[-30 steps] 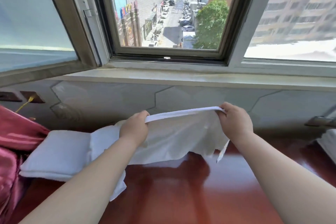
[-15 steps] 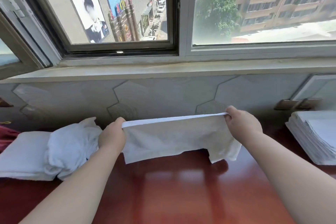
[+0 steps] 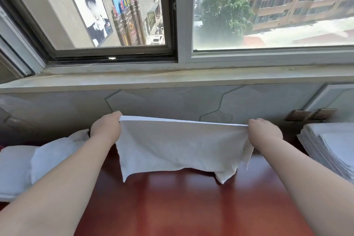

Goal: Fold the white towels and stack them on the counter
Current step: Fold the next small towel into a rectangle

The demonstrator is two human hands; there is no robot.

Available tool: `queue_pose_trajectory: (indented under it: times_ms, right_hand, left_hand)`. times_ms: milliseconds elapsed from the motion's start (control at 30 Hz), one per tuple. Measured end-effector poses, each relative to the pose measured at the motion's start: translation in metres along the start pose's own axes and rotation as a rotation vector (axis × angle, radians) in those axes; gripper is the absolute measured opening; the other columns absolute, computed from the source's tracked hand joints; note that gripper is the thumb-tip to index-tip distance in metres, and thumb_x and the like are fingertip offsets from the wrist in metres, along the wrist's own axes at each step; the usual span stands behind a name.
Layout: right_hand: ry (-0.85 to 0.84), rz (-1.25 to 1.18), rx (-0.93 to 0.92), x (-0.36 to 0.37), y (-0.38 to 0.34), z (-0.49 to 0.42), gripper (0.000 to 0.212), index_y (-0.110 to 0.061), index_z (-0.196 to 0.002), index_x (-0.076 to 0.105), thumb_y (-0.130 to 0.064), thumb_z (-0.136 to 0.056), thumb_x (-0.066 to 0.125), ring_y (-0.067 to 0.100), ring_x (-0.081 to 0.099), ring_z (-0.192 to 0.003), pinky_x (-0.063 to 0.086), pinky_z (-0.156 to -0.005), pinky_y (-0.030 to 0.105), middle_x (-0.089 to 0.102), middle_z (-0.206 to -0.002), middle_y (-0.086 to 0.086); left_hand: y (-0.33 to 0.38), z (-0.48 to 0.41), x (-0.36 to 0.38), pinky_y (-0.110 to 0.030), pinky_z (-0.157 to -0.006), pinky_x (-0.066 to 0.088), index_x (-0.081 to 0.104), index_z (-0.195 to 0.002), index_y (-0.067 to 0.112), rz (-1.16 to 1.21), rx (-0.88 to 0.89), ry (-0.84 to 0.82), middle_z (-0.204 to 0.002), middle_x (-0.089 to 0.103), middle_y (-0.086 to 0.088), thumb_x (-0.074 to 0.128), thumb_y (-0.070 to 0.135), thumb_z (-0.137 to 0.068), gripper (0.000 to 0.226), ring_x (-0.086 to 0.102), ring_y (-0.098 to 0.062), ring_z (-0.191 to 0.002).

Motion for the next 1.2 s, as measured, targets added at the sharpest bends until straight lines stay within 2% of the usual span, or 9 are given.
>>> queue_pose_trajectory:
  times_ms: [200, 400, 600, 733, 867, 933, 1000, 1100, 1200]
  right_hand:
    - [0.065, -0.127, 0.139, -0.024, 0.016, -0.047, 0.024, -0.016, -0.106, 0.060, -0.005, -0.092, 0.044, 0.031, 0.062, -0.105, 0.044, -0.075, 0.036, 0.062, -0.114, 0.009]
    - [0.271, -0.319, 0.260, -0.036, 0.024, -0.076, 0.019, -0.011, -0.102, 0.057, -0.006, -0.094, 0.041, 0.039, 0.061, -0.106, 0.039, -0.073, 0.039, 0.061, -0.114, 0.016]
    - [0.334, -0.464, 0.289, -0.015, 0.026, -0.060, 0.017, -0.017, -0.086, 0.041, -0.001, -0.085, 0.043, 0.043, 0.055, -0.106, 0.042, -0.077, 0.045, 0.057, -0.107, 0.022]
    - [0.232, -0.565, 0.298, 0.018, 0.027, -0.032, 0.023, -0.022, -0.094, 0.042, -0.001, -0.084, 0.046, 0.043, 0.060, -0.098, 0.043, -0.074, 0.042, 0.061, -0.106, 0.022]
    - [0.193, -0.694, 0.168, 0.036, 0.007, 0.002, 0.024, -0.020, -0.120, 0.054, -0.016, -0.098, 0.046, 0.043, 0.064, -0.090, 0.043, -0.070, 0.041, 0.070, -0.096, 0.023]
    - [0.129, -0.769, 0.086, 0.037, -0.013, 0.020, 0.018, -0.024, -0.113, 0.058, -0.021, -0.098, 0.049, 0.038, 0.065, -0.087, 0.048, -0.071, 0.041, 0.072, -0.093, 0.014]
    - [0.002, -0.799, 0.024, 0.039, -0.036, 0.039, 0.012, -0.029, -0.105, 0.057, -0.024, -0.096, 0.050, 0.028, 0.064, -0.076, 0.053, -0.068, 0.040, 0.069, -0.084, 0.004]
    - [-0.147, -0.806, -0.056, 0.042, -0.068, 0.066, 0.008, -0.032, -0.097, 0.053, -0.025, -0.096, 0.050, 0.021, 0.062, -0.059, 0.045, -0.045, 0.028, 0.063, -0.069, 0.000]
    - [-0.291, -0.786, -0.168, 0.048, -0.095, 0.093, 0.008, -0.033, -0.098, 0.053, -0.026, -0.099, 0.049, 0.017, 0.059, -0.057, 0.042, -0.042, 0.027, 0.063, -0.068, -0.004]
  left_hand:
    - [0.001, -0.055, -0.019, -0.034, -0.056, 0.042, 0.049, -0.089, 0.026, 0.074, -0.061, 0.083, -0.078, 0.058, -0.006, 0.034, -0.001, -0.087, 0.030, 0.055, -0.028, -0.068]
    - [-0.009, -0.082, -0.028, -0.040, -0.062, 0.051, 0.054, -0.103, 0.027, 0.154, -0.084, 0.209, -0.079, 0.058, -0.002, 0.032, 0.007, -0.093, 0.032, 0.057, -0.030, -0.071]
    - [-0.026, -0.049, 0.005, -0.041, -0.069, 0.049, 0.057, -0.110, 0.029, 0.192, -0.093, 0.179, -0.089, 0.063, -0.005, 0.038, 0.007, -0.092, 0.034, 0.057, -0.035, -0.079]
    - [-0.030, -0.007, 0.036, -0.043, -0.076, 0.049, 0.061, -0.111, 0.030, 0.291, -0.092, 0.059, -0.101, 0.067, -0.004, 0.042, 0.005, -0.091, 0.037, 0.059, -0.033, -0.091]
    - [-0.013, 0.032, 0.049, -0.036, -0.066, 0.048, 0.062, -0.089, 0.032, 0.496, -0.038, -0.110, -0.087, 0.067, 0.008, 0.055, 0.015, -0.086, 0.018, 0.062, -0.018, -0.082]
    - [0.006, 0.049, 0.051, -0.030, -0.061, 0.045, 0.064, -0.078, 0.033, 0.497, 0.044, -0.197, -0.080, 0.067, 0.011, 0.062, 0.017, -0.086, 0.018, 0.060, -0.008, -0.076]
    - [0.027, 0.067, 0.055, -0.027, -0.056, 0.041, 0.066, -0.072, 0.030, 0.474, 0.118, -0.297, -0.073, 0.067, 0.009, 0.066, 0.021, -0.087, 0.017, 0.061, -0.009, -0.070]
    - [0.056, 0.099, 0.063, -0.030, -0.052, 0.034, 0.063, -0.065, 0.018, 0.446, 0.165, -0.459, -0.058, 0.056, 0.008, 0.068, 0.031, -0.085, 0.024, 0.049, -0.012, -0.054]
    - [0.075, 0.128, 0.072, -0.032, -0.052, 0.028, 0.052, -0.060, 0.016, 0.425, 0.176, -0.545, -0.058, 0.045, 0.003, 0.063, 0.030, -0.090, 0.035, 0.039, -0.014, -0.054]
Point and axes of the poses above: each hand's wrist, its own z-axis away from the middle knuckle, its own x-axis out of the palm, y = z × x, the point moved 4 cm from there along -z, towards the middle knuckle
